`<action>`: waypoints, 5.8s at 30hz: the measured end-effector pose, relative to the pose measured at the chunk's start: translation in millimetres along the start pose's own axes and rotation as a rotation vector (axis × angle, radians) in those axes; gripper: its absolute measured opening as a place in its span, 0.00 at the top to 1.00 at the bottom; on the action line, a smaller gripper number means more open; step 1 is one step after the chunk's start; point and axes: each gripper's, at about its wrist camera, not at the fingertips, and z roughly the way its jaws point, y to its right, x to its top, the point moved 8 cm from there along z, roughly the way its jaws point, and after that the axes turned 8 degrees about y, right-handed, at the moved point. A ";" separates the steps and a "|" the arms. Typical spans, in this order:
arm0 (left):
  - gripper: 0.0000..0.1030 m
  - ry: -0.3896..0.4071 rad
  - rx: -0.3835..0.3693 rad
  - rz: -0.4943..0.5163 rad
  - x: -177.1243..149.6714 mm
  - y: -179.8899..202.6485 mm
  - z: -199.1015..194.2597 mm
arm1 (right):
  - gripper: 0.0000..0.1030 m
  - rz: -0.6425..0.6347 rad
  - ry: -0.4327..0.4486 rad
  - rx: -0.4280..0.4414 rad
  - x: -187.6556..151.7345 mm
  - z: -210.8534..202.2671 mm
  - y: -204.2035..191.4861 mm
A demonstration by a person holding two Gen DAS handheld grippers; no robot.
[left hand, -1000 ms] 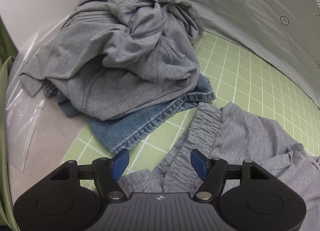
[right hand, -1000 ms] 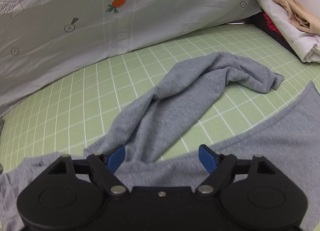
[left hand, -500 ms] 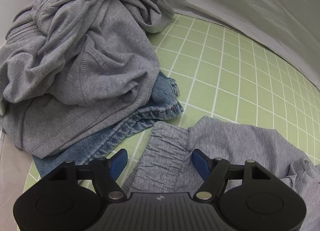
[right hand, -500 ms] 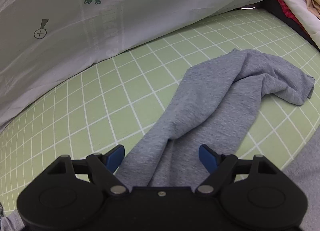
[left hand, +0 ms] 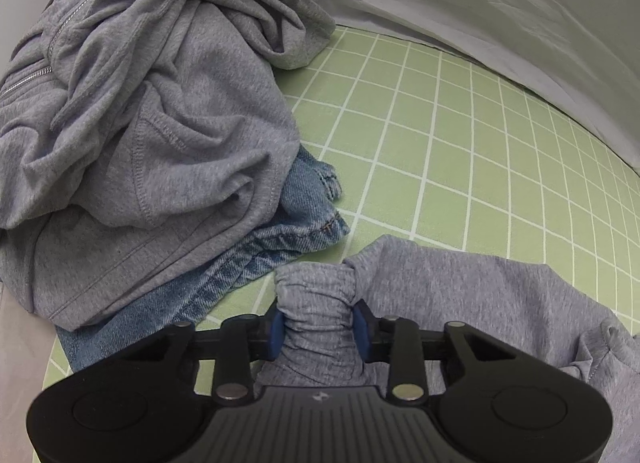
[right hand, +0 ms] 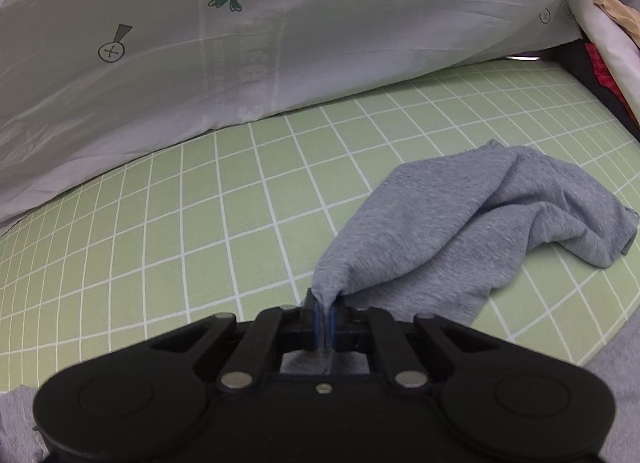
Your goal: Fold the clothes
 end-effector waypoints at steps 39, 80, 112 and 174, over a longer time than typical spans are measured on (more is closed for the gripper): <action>0.88 0.004 -0.017 -0.109 -98.6 -90.0 -51.1 | 0.19 -0.100 -0.066 0.064 -129.1 -145.1 -31.0; 0.24 0.081 0.057 -0.052 -222.6 158.1 -176.1 | 0.04 -0.127 -0.001 -0.188 -64.8 -96.9 377.3; 0.20 -0.007 0.022 -0.104 -153.5 221.7 -137.9 | 0.00 -0.070 0.052 -0.018 22.2 -65.9 333.3; 0.00 -0.067 0.137 -0.186 -139.6 225.7 -45.6 | 0.96 -0.097 -0.013 0.043 130.2 91.0 250.6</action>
